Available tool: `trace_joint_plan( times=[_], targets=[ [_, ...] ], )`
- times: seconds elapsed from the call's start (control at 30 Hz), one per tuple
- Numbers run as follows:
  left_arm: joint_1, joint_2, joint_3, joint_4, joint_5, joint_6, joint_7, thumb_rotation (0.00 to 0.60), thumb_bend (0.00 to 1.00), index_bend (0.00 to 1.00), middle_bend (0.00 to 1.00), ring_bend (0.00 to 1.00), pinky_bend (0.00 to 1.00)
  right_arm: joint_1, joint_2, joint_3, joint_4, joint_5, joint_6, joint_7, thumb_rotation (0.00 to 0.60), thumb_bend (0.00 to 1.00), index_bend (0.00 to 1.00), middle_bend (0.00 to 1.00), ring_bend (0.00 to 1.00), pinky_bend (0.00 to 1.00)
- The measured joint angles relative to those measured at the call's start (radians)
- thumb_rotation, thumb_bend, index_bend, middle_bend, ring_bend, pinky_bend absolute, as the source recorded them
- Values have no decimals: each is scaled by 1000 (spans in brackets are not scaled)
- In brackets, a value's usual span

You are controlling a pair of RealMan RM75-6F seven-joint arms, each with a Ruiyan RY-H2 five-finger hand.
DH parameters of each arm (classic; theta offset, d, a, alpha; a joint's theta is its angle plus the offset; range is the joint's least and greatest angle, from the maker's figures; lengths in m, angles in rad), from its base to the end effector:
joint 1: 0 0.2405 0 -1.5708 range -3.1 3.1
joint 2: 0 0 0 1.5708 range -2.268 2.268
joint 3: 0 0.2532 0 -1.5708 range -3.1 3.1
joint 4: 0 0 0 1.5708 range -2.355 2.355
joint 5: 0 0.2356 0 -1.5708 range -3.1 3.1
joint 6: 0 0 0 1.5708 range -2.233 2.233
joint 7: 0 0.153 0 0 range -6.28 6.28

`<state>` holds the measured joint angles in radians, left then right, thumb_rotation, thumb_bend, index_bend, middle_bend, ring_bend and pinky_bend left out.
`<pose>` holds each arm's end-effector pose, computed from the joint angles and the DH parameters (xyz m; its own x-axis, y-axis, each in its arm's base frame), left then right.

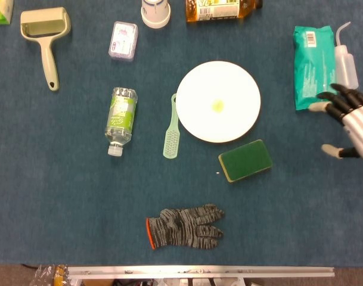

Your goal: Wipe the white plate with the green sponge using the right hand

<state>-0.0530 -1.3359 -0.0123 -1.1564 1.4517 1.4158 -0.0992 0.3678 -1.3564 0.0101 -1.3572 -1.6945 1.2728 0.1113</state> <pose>-0.4082 0.1748 0.1056 0.5081 0.1023 0.8552 0.8512 0.0922 -0.5167 -0.2707 -0.2629 0.0331 0.4111 -0.1563 0.8981 -0.8495 -0.4229 0.3153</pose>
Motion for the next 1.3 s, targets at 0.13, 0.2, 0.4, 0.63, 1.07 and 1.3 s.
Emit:
trace_joint_plan(
  times=[0.13, 0.2, 0.4, 0.63, 1.07, 1.3],
  targets=[
    [2, -3, 2, 5, 4, 3, -3, 600, 203, 155, 22, 28, 270, 30, -4, -10, -9, -15, -32, 9, 600, 0, 307, 246, 114, 223],
    [2, -6, 2, 9, 4, 2, -6, 600, 203, 155, 22, 28, 270, 43, -9, -14, -10, -18, -48, 11, 600, 0, 307, 246, 114, 223],
    [1, -10, 2, 19, 2, -6, -15, 600, 202, 155, 22, 28, 270, 84, -42, -28, 5, -21, -111, 27, 600, 0, 307, 246, 114, 223],
    [3, -15, 2, 36, -1, -10, -31, 600, 202, 155, 22, 28, 270, 127, -95, -50, 47, -24, -170, 46, 600, 0, 307, 245, 114, 223],
    [6, -23, 1, 58, -3, -15, -52, 600, 202, 155, 22, 29, 270, 167, -131, -75, 65, -37, -192, 69, 600, 0, 300, 221, 115, 223],
    [7, -27, 2, 68, -3, -19, -60, 600, 202, 155, 22, 28, 270, 178, -129, -90, 55, -25, -217, 56, 600, 0, 270, 207, 114, 223]
  ],
)
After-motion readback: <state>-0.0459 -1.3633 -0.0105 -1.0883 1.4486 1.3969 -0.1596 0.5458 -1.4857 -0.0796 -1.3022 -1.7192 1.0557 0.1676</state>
